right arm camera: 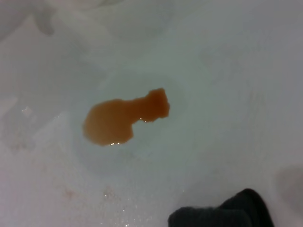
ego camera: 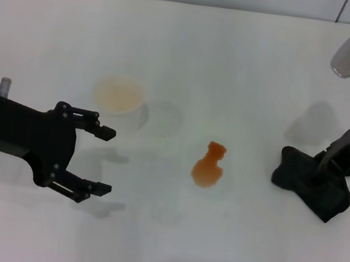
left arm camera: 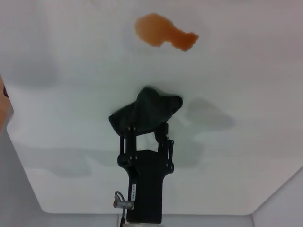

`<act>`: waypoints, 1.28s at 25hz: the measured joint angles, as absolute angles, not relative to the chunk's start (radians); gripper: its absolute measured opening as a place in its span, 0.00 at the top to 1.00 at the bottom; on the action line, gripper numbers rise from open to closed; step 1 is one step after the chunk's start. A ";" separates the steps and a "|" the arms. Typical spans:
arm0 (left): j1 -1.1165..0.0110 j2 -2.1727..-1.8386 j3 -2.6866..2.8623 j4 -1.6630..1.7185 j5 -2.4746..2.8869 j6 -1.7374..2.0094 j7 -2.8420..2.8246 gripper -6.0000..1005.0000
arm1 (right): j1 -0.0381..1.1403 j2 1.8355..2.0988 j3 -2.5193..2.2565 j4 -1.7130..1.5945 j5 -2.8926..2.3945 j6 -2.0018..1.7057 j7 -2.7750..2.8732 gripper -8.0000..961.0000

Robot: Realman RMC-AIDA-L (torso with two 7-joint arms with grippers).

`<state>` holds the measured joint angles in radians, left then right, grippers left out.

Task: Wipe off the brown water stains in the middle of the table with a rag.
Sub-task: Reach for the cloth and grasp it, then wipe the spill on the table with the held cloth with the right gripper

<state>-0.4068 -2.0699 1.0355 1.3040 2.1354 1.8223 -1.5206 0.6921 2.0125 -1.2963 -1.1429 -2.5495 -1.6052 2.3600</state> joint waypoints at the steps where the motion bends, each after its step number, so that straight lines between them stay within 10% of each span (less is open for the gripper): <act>1: -0.407 -2.070 1.035 1.304 2.135 1.822 -1.520 0.11 | 0.692 2.013 -1.298 -1.143 -2.550 -1.605 2.360 0.25; 23: -0.401 -2.074 1.035 1.302 2.135 1.811 -1.511 0.11 | 0.723 2.016 -1.380 -1.076 -2.567 -1.539 2.383 0.86; 32: -0.397 -2.074 1.037 1.294 2.133 1.817 -1.512 0.11 | 0.784 2.023 -1.451 -1.066 -2.518 -1.436 2.383 0.90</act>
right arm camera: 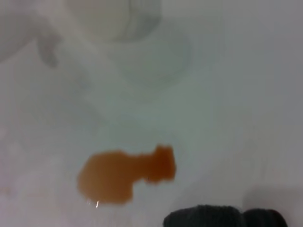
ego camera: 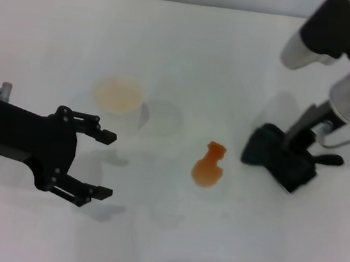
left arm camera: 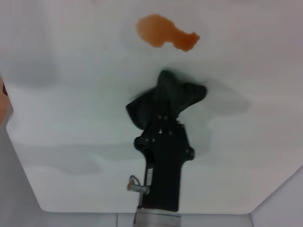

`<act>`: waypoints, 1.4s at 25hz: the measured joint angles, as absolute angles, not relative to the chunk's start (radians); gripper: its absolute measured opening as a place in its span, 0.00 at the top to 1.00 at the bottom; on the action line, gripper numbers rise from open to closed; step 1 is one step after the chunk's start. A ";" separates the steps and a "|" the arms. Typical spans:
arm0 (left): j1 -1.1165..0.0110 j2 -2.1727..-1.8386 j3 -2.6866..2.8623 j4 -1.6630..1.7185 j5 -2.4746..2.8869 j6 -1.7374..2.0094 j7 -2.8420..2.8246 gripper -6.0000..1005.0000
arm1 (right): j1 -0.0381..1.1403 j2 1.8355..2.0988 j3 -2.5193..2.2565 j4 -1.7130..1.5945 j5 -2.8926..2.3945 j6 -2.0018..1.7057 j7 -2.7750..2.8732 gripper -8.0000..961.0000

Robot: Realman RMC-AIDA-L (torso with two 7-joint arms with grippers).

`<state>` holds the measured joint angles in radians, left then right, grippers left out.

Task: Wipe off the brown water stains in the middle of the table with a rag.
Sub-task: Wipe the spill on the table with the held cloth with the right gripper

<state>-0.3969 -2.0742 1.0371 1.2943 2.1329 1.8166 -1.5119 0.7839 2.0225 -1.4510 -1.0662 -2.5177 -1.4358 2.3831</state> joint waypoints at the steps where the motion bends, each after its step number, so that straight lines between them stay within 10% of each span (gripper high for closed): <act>1: -0.397 -2.075 1.041 1.290 2.131 1.817 -1.513 0.11 | 0.795 2.023 -1.464 -1.058 -2.514 -1.418 2.383 0.90; 35: -0.392 -2.075 1.058 1.285 2.126 1.818 -1.514 0.12 | 0.880 2.019 -1.809 -1.050 -2.246 -1.269 2.318 0.90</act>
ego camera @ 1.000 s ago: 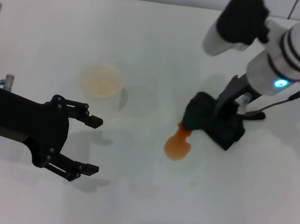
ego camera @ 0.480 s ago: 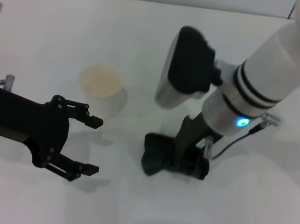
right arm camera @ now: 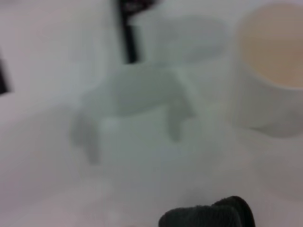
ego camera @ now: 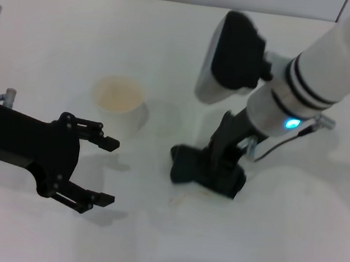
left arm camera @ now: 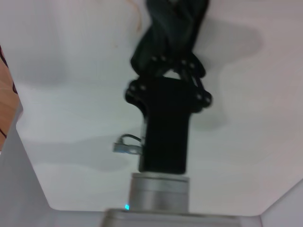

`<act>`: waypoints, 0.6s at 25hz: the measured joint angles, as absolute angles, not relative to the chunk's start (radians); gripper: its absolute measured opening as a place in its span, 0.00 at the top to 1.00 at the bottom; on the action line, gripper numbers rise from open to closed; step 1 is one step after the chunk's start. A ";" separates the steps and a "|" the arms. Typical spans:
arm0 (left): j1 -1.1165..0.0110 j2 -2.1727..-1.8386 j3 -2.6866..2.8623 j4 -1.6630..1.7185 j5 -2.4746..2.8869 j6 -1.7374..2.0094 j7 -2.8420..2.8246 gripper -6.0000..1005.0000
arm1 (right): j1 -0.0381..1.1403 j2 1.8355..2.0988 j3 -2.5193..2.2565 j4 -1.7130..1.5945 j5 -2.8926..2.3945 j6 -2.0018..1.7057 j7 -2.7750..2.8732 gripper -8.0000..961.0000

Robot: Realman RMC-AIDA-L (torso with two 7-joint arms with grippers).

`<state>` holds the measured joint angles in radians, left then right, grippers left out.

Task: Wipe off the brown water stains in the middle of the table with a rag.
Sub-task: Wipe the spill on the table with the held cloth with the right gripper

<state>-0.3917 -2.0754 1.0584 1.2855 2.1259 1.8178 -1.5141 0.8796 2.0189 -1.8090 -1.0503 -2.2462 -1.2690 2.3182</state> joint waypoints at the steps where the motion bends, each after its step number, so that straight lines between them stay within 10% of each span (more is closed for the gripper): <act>1: -0.392 -2.075 1.058 1.285 2.126 1.818 -1.514 0.12 | 0.879 2.019 -1.787 -1.052 -2.273 -1.266 2.313 0.90; 15: -0.395 -2.075 1.058 1.284 2.125 1.819 -1.518 0.12 | 0.885 2.027 -1.766 -1.045 -2.243 -1.304 2.258 0.90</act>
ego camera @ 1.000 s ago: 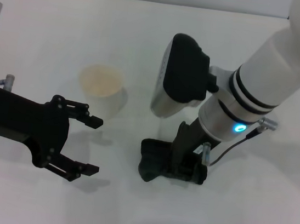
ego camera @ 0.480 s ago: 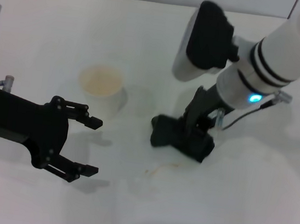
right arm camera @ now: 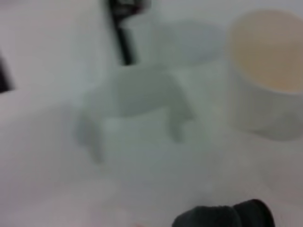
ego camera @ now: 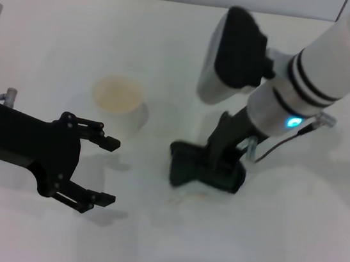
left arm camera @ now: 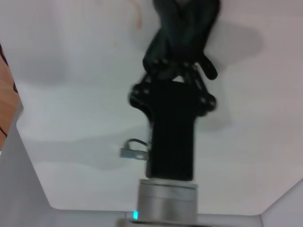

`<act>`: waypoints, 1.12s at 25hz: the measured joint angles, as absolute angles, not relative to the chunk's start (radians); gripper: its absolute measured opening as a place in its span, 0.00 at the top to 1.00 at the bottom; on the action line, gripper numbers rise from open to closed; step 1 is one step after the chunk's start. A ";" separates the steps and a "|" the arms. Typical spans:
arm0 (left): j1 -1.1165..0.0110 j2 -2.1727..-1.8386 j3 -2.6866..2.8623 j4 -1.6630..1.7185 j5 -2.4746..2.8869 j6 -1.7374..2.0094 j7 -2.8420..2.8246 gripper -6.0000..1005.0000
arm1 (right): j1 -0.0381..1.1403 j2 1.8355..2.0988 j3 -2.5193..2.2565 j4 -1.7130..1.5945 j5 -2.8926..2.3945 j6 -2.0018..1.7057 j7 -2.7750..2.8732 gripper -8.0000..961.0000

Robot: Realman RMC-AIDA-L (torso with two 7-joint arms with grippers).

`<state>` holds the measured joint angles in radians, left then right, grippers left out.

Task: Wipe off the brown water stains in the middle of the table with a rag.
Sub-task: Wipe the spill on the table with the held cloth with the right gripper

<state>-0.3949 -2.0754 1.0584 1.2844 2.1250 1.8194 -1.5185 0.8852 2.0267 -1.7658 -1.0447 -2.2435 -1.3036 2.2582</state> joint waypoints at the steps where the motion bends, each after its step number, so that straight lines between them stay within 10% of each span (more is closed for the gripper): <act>1: -0.395 -2.075 1.058 1.284 2.125 1.819 -1.518 0.12 | 0.886 2.027 -1.777 -1.048 -2.225 -1.307 2.258 0.90; 28: -0.391 -2.077 1.061 1.282 2.122 1.832 -1.520 0.12 | 0.888 2.017 -1.713 -1.020 -2.286 -1.261 2.170 0.90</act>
